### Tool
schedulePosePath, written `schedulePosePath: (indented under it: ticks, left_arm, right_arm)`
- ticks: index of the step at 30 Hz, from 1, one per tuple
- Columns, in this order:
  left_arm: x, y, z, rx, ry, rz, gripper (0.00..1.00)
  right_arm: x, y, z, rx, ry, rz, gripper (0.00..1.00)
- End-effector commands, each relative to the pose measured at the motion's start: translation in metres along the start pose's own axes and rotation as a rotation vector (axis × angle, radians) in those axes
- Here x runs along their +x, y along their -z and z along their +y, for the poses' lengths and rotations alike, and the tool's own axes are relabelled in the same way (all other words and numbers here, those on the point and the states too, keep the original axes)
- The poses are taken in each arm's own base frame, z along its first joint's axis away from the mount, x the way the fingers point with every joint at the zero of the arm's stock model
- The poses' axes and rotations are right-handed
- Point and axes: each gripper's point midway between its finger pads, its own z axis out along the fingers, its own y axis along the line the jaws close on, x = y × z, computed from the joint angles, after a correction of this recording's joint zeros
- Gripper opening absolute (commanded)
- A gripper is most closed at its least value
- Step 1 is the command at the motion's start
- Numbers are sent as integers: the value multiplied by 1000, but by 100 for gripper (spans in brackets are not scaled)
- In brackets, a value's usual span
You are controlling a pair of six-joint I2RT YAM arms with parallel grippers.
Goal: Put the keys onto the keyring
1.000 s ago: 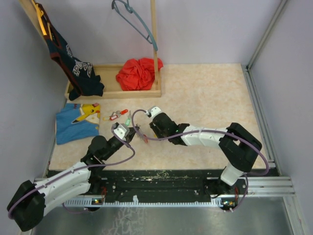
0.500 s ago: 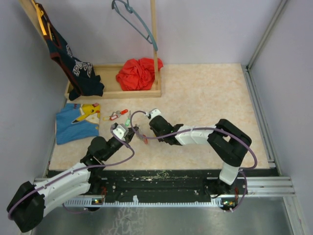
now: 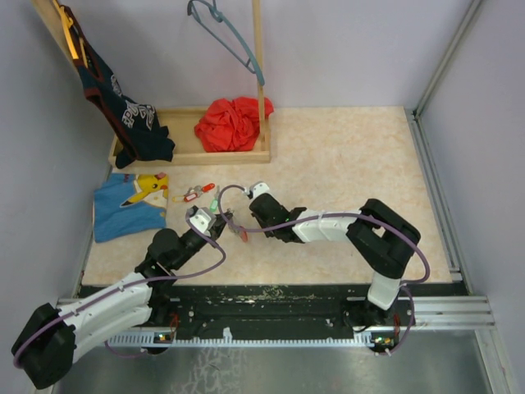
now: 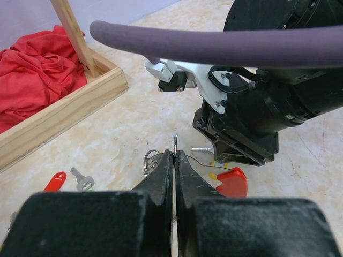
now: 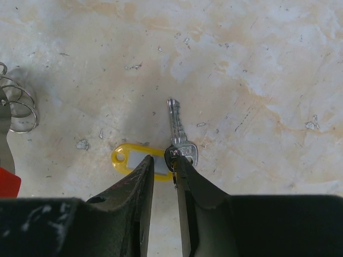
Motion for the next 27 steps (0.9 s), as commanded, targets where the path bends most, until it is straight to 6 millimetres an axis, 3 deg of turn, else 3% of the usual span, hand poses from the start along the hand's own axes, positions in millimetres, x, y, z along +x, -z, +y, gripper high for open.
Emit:
schedulePosePath:
  ticks: [1, 6, 19, 21, 27]
  left_arm:
    - [-12, -2, 2, -5, 5, -46, 0]
    - [-12, -2, 0, 3, 8, -47, 0]
    - [-11, -1, -1, 9, 11, -45, 0]
    - [-10, -1, -2, 11, 12, -42, 0]
    - [-10, -1, -3, 15, 16, -43, 0]
  right_arm:
    - [-28, 18, 6, -23, 6, -69, 25]
    - [-32, 25, 3, -20, 15, -87, 25]
    - [-15, 22, -7, -2, 12, -55, 22]
    - [-24, 30, -10, -16, -7, -86, 22]
    - [-22, 31, -6, -58, -18, -84, 18]
